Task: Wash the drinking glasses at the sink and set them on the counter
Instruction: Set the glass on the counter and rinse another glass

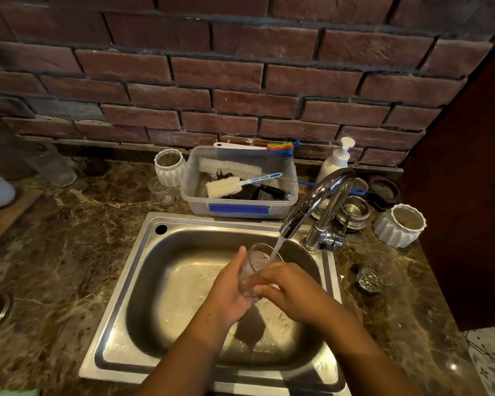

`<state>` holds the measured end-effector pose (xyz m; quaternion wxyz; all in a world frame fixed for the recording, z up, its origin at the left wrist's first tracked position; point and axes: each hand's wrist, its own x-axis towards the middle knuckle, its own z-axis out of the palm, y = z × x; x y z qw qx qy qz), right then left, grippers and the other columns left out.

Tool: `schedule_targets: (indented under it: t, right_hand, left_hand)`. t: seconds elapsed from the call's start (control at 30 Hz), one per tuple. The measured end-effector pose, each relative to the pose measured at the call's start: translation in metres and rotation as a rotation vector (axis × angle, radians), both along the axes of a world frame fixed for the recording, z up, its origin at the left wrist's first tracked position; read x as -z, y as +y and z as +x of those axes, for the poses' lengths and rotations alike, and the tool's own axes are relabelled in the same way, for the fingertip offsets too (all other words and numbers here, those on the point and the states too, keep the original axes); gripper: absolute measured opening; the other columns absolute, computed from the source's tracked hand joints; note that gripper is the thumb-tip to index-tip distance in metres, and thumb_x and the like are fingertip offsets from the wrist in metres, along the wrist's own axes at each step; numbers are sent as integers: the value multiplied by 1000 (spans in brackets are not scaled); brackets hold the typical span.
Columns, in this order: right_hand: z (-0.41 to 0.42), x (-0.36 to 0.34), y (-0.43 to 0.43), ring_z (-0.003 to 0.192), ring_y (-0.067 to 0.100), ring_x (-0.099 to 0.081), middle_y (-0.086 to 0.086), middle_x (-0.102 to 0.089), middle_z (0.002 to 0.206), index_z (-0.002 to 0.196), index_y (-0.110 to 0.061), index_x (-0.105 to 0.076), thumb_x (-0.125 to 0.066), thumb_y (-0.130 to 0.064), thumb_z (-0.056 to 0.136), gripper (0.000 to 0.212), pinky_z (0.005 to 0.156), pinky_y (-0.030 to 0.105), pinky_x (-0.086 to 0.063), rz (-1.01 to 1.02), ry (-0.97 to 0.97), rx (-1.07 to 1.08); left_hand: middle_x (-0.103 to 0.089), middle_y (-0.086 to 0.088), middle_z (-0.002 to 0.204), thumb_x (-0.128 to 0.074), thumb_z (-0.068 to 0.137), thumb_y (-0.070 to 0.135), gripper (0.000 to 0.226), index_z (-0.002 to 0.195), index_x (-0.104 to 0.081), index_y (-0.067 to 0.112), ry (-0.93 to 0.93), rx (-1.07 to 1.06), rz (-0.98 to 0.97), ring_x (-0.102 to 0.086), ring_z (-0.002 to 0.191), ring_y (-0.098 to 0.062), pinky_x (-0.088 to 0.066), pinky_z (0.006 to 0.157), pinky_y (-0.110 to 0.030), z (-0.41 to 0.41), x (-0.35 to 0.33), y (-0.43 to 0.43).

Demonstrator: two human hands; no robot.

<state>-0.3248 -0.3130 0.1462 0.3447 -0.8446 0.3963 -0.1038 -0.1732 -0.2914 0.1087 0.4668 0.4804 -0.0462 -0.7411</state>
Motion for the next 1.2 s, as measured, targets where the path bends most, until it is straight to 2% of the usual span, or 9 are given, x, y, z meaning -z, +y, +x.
schedule_targets:
  t: [0.13, 0.4, 0.67, 0.77, 0.83, 0.9, 1.0, 1.1, 1.2]
  right_hand:
    - [-2, -1, 7, 106, 9, -59, -9, -71, 104, 105, -31, -72, -58, -33, 97, 16, 98, 35, -42, -209, 73, -79]
    - [26, 11, 24, 99, 11, -71, -3, -77, 103, 109, -23, -77, -63, -12, 95, 23, 96, 44, -56, 414, -343, 561]
    - [4, 6, 10, 113, 8, -61, -9, -73, 115, 115, -28, -72, -66, -31, 94, 22, 106, 37, -42, -117, 170, -47]
    - [14, 7, 14, 99, 12, -71, -2, -78, 103, 108, -19, -77, -65, -18, 95, 18, 94, 36, -55, 214, -208, 251]
    - [24, 10, 16, 94, 19, -73, 7, -79, 95, 99, -10, -78, -59, -12, 97, 19, 86, 30, -58, 491, -475, 556]
    - [30, 12, 16, 92, 23, -74, 13, -78, 93, 93, -5, -76, -54, -11, 99, 24, 78, 23, -59, 613, -531, 664]
    - [23, 10, 17, 95, 20, -72, 7, -77, 96, 99, -12, -76, -55, -15, 100, 22, 91, 40, -57, 334, -259, 367]
    - [12, 5, 13, 108, 9, -65, -9, -76, 111, 112, -30, -74, -57, -32, 99, 21, 111, 36, -36, -62, 158, 22]
    - [16, 4, 16, 103, 12, -66, -4, -76, 107, 109, -27, -75, -58, -30, 99, 20, 103, 35, -45, 6, 51, 116]
  left_hand:
    - [-76, -14, 99, -67, 90, 47, 52, 121, -71, 6, 171, 85, 120, -74, 74, -24, -57, 56, -32, 6, 2, -4]
    - [-74, -17, 101, -51, 102, 36, 28, 110, -68, 14, -290, -68, -207, -74, 87, -23, -58, 71, -33, -20, 17, 3]
    - [-79, -11, 97, -64, 95, 44, 38, 109, -76, 11, -152, 231, 123, -74, 84, -24, -58, 65, -33, 13, 3, -8]
    - [-77, -11, 100, -52, 102, 38, 32, 113, -69, 14, -345, 66, -48, -74, 75, -16, -53, 62, -30, -1, 8, -10]
    - [-73, -11, 105, -50, 104, 33, 23, 109, -67, 19, -550, 4, -226, -73, 88, -19, -56, 67, -29, -10, 14, -5]
    - [-72, -11, 104, -49, 104, 29, 21, 105, -67, 19, -639, -2, -301, -71, 95, -22, -57, 70, -28, -13, 16, -1]
    - [-75, -13, 102, -48, 104, 37, 31, 108, -69, 14, -431, 68, -120, -72, 91, -24, -55, 69, -34, -3, 9, -4]
    - [-76, -10, 95, -57, 99, 45, 36, 107, -75, 15, -195, 222, 113, -69, 84, -23, -52, 69, -34, 12, -1, -7]
    - [-75, -15, 92, -55, 100, 38, 33, 105, -73, 11, -247, 100, 66, -68, 81, -24, -53, 67, -33, 6, 2, -9]
